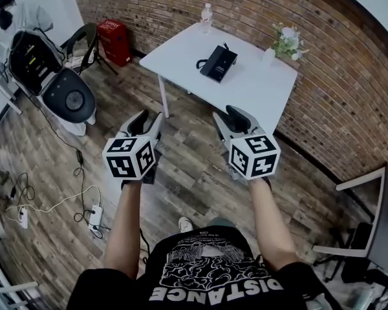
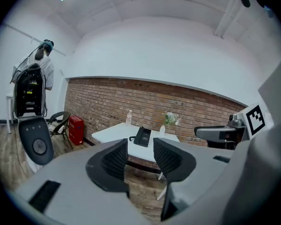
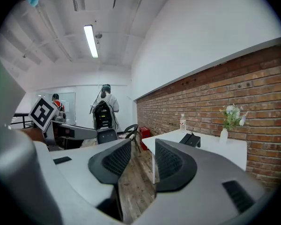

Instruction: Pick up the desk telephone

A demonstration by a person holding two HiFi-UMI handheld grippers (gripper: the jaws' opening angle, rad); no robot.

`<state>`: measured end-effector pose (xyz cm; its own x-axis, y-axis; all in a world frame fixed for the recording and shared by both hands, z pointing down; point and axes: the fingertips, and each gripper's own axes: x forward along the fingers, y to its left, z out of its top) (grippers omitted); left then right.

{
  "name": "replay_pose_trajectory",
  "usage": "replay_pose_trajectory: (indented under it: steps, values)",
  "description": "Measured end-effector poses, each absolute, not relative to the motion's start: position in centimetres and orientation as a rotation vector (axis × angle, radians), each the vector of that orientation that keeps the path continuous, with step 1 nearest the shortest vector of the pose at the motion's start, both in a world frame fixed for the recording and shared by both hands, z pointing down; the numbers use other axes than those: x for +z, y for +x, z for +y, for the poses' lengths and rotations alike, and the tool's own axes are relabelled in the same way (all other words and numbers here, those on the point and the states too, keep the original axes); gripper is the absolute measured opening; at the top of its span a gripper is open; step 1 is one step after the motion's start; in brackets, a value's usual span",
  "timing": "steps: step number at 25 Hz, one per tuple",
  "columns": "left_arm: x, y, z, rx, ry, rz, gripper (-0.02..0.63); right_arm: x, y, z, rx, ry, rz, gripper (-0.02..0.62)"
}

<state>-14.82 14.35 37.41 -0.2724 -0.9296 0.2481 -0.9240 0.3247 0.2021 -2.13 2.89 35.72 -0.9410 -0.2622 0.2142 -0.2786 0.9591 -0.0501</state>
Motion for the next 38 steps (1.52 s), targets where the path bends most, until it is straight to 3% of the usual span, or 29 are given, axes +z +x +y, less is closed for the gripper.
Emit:
replay_pose_trajectory:
  steps: [14,38]
  values:
    - [39.4,-19.7,7.5,-0.003,1.712,-2.212,0.169,38.0,-6.3,-4.2,0.206,0.493,-2.898,0.196]
    - [43.7,-29.8,-18.6,0.092,1.807,-1.986,0.173,42.9,-17.2,-27.1,0.384,0.551,-2.803,0.222]
